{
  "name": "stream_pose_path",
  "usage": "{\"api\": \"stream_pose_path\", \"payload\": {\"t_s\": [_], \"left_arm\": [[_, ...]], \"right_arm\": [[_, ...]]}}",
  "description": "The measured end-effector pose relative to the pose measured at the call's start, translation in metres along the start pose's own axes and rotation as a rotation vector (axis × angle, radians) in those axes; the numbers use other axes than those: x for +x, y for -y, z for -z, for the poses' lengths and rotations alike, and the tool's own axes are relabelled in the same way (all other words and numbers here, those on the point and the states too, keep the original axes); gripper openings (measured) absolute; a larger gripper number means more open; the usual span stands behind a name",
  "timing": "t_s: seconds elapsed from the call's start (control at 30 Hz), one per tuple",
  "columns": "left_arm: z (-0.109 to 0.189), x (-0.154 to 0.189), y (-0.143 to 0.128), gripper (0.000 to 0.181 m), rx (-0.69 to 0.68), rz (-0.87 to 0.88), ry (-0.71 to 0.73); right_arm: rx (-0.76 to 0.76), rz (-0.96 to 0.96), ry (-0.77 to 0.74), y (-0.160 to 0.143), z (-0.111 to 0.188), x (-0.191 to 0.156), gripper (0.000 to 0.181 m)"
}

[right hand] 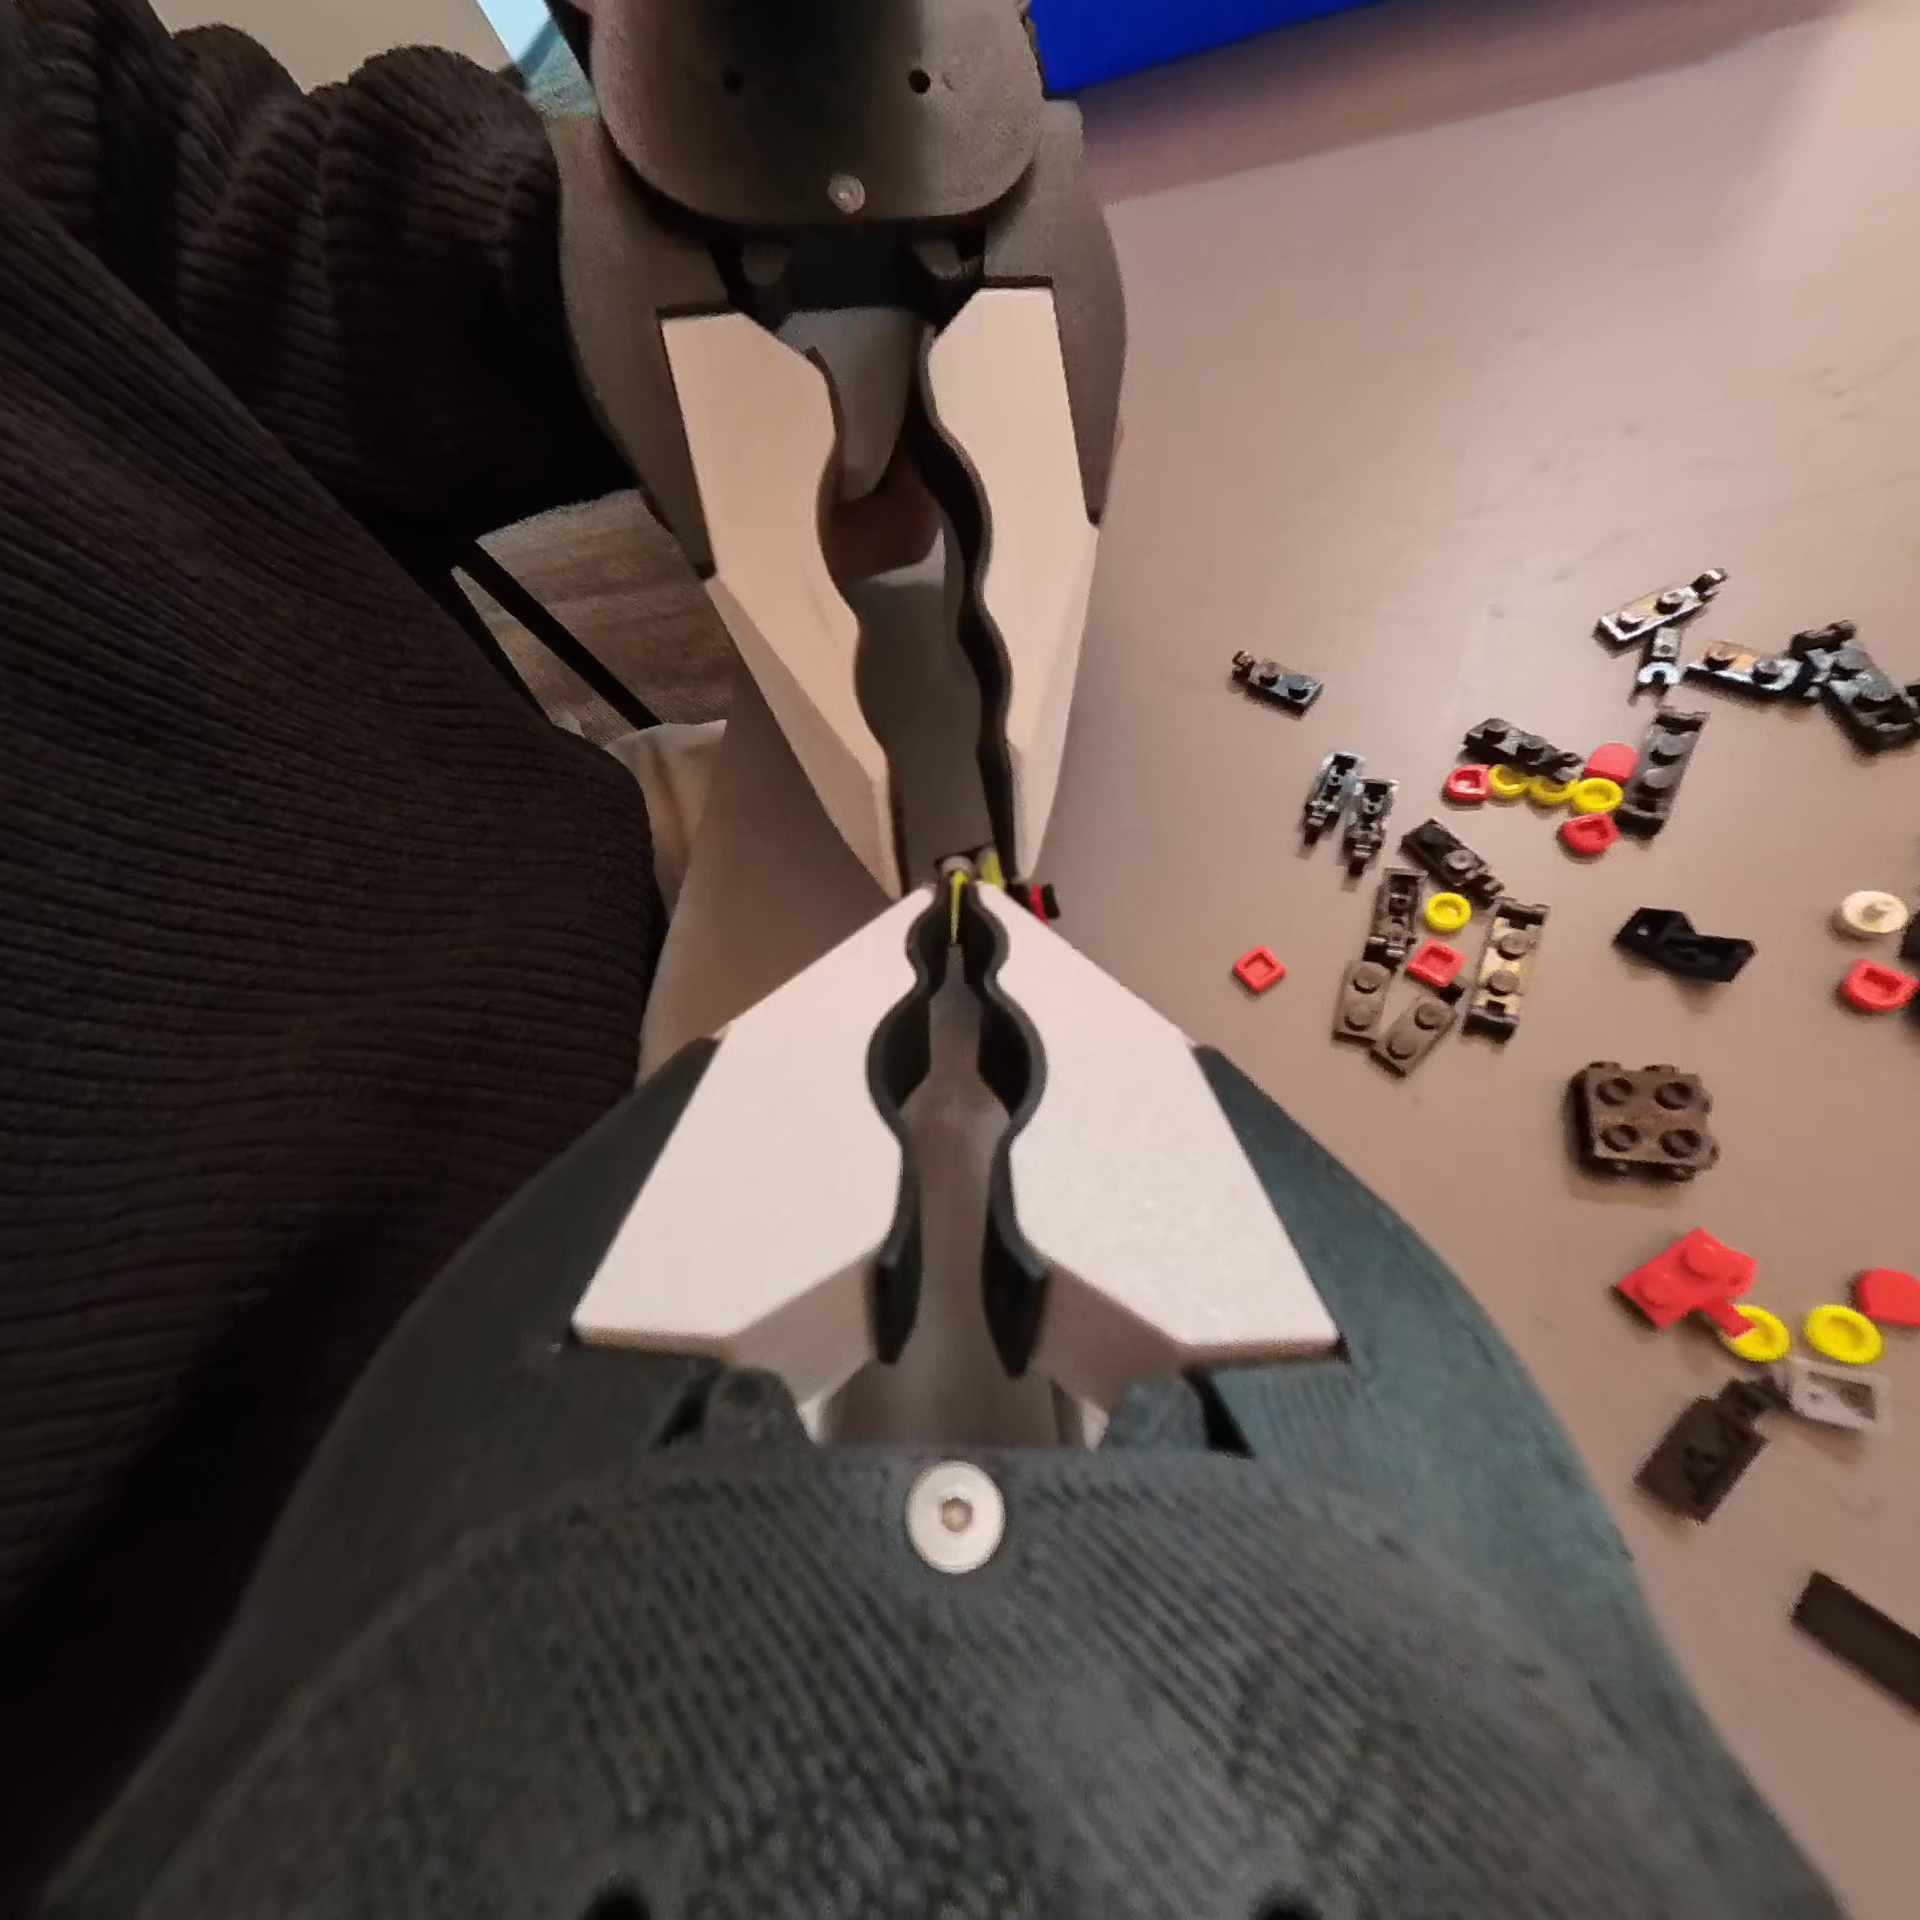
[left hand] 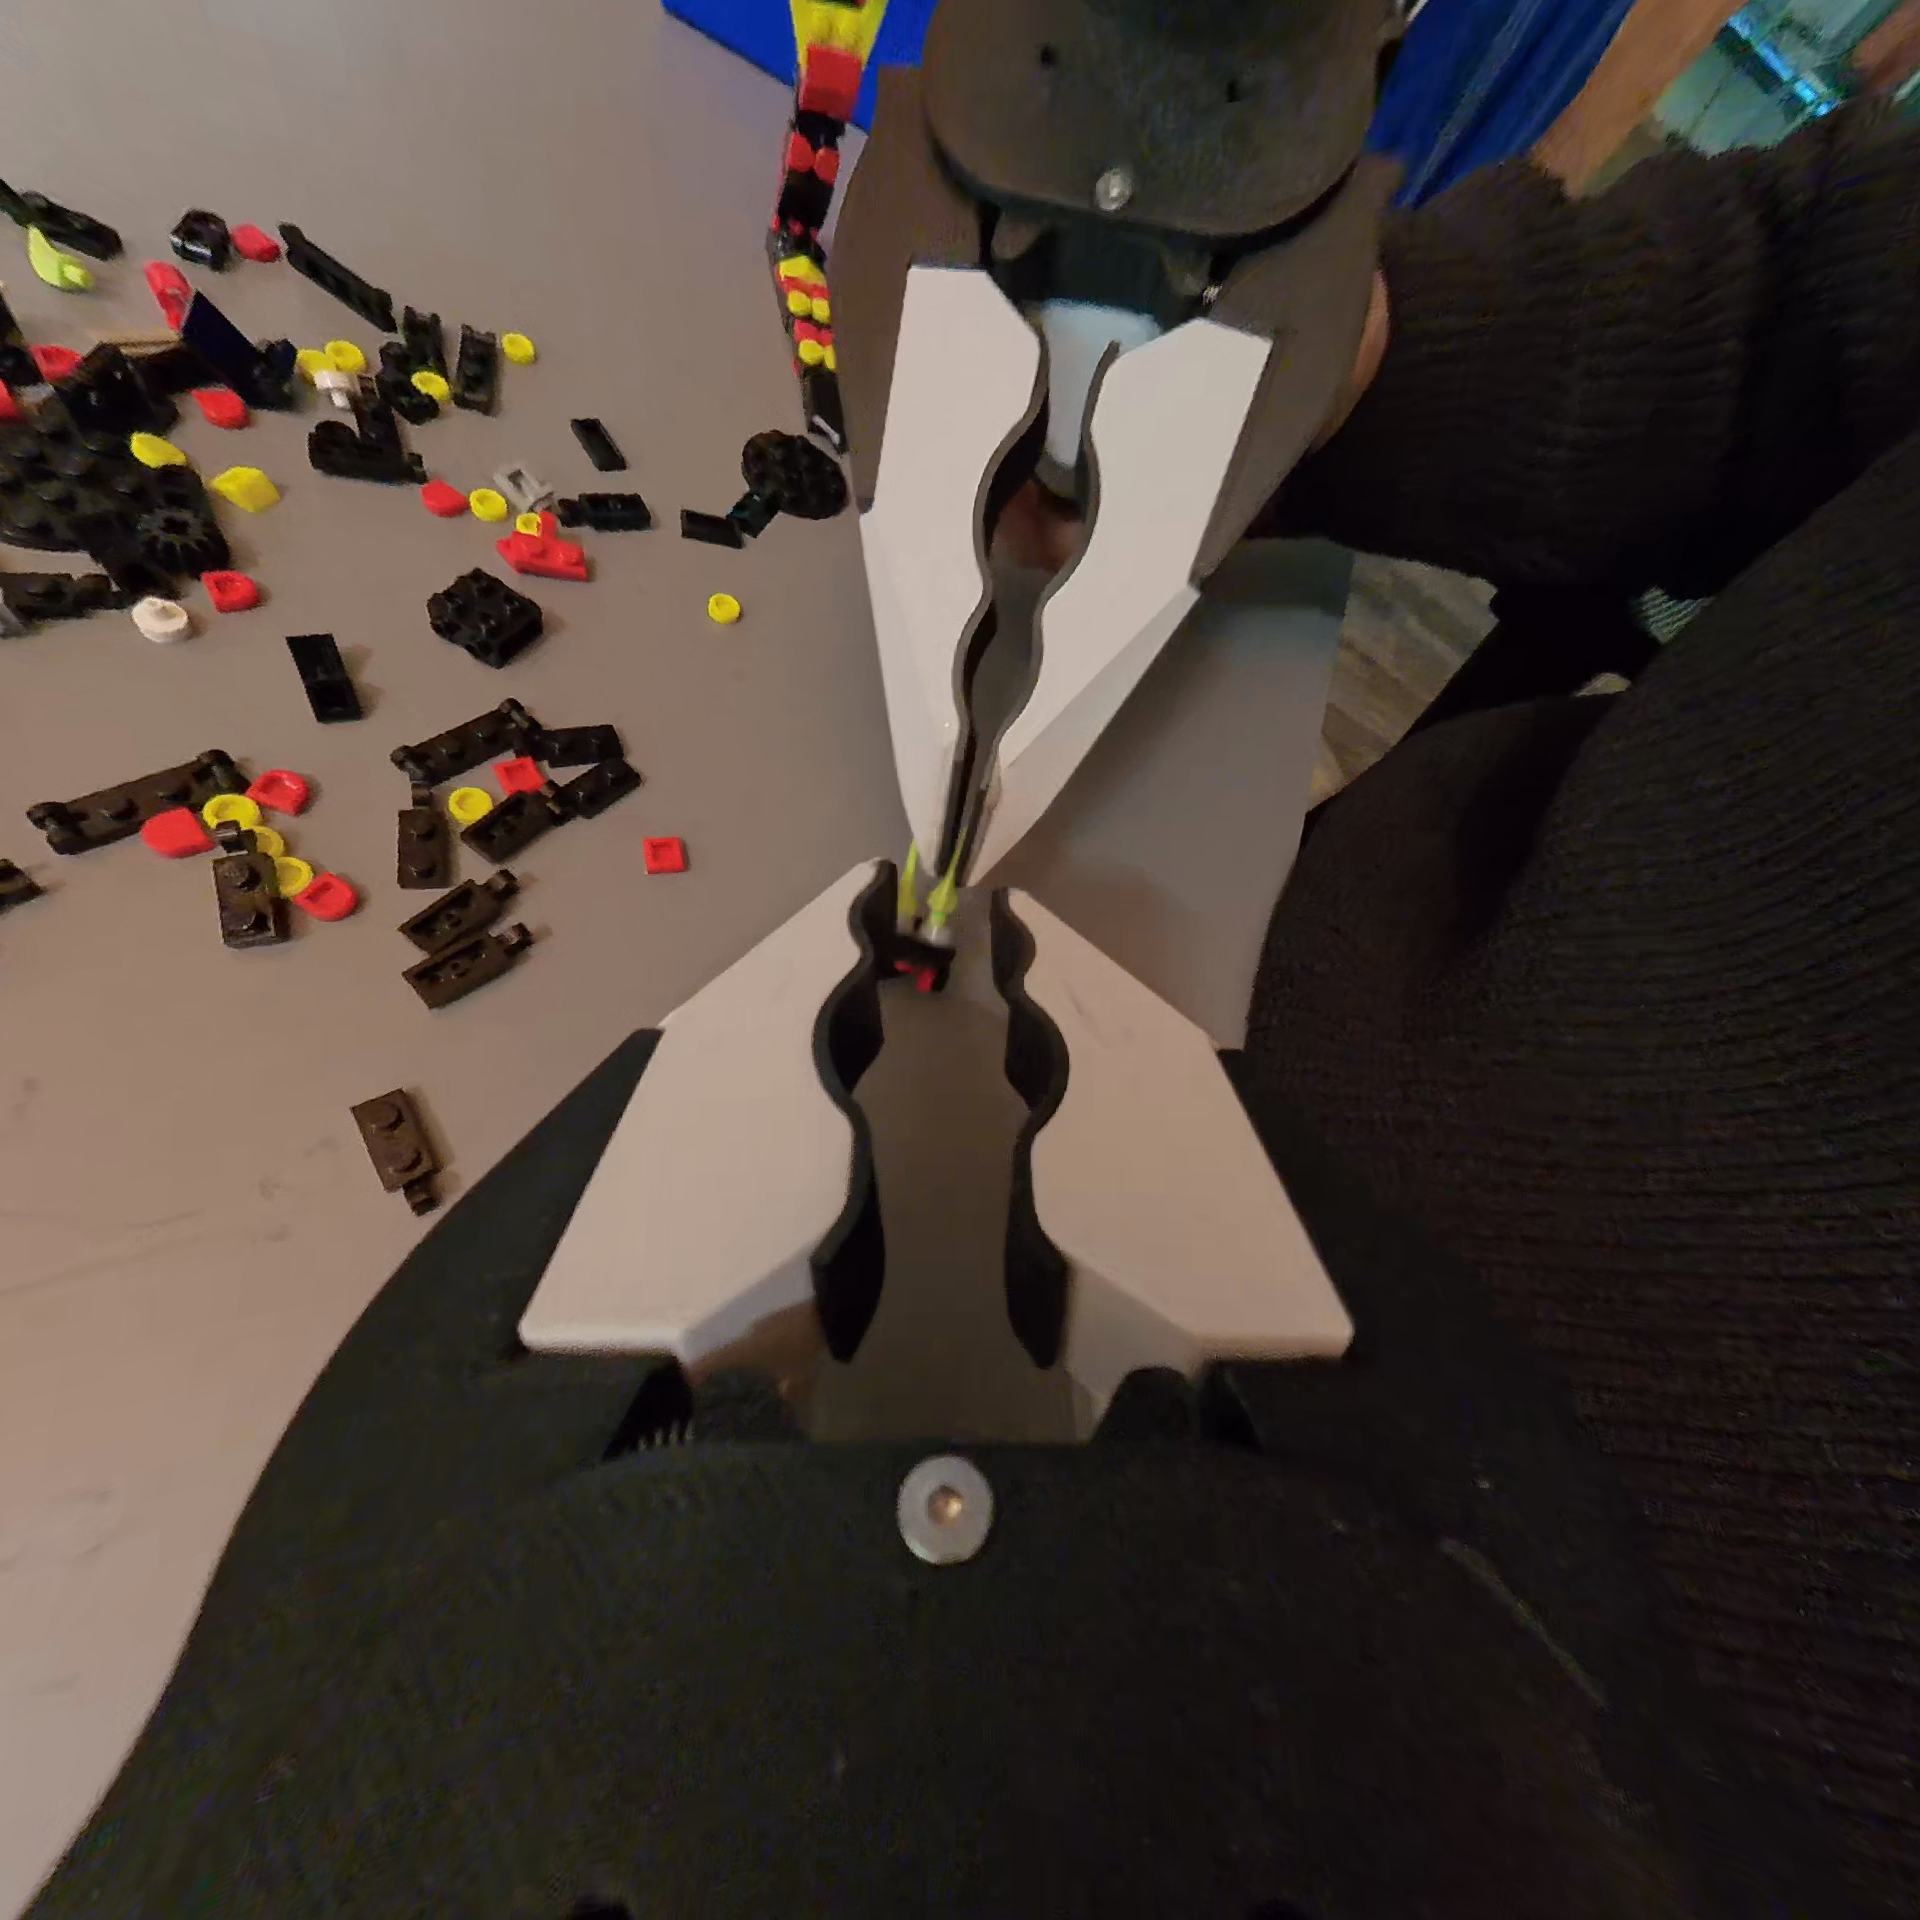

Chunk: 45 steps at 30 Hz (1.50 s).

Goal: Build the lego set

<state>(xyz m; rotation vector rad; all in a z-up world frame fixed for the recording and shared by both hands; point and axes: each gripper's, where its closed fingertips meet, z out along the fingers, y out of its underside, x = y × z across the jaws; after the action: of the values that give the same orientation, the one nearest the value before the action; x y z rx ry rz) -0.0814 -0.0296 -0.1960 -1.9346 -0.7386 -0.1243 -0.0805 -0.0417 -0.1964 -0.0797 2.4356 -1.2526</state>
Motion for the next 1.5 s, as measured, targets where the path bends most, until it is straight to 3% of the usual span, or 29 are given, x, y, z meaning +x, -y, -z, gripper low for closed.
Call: {"api": "stream_pose_path", "payload": {"t_s": [0.03, 0.23, 0.43, 0.57, 0.63, 0.77, 1.0, 1.23, 1.5], "left_arm": [[0.001, 0.001, 0.001, 0.017, 0.006, -0.001, -0.004], [0.003, -0.006, -0.005, 0.033, -0.013, -0.032, 0.026], [0.018, -0.019, 0.0, 0.034, 0.032, 0.014, 0.069], [0.034, -0.036, 0.005, 0.034, 0.057, 0.023, 0.254], [0.045, -0.062, -0.001, 0.034, -0.023, 0.012, 0.454], [0.065, -0.103, -0.014, 0.037, -0.355, -0.069, 0.787], [0.056, -0.113, 0.006, 0.048, -0.672, -0.227, 0.991], [0.054, -0.099, 0.017, 0.048, -0.702, -0.302, 1.035], [0.048, -0.088, 0.013, 0.048, -0.685, -0.287, 0.973]], "right_arm": [[-0.003, 0.003, -0.004, -0.001, 0.0, 0.001, 0.0], [-0.001, -0.009, 0.0, -0.006, 0.0, 0.004, 0.0], [0.035, -0.011, -0.002, -0.002, 0.002, 0.007, 0.0], [0.088, -0.025, -0.005, 0.005, 0.009, 0.008, 0.0], [0.11, -0.027, -0.011, 0.008, 0.013, 0.01, 0.0], [0.138, -0.012, -0.038, 0.009, 0.019, 0.018, 0.0], [0.167, -0.019, -0.044, 0.01, 0.028, 0.02, 0.0], [0.147, 0.035, -0.091, 0.01, 0.027, 0.017, 0.0], [0.132, 0.05, -0.134, 0.011, 0.019, 0.02, 0.0]]}}
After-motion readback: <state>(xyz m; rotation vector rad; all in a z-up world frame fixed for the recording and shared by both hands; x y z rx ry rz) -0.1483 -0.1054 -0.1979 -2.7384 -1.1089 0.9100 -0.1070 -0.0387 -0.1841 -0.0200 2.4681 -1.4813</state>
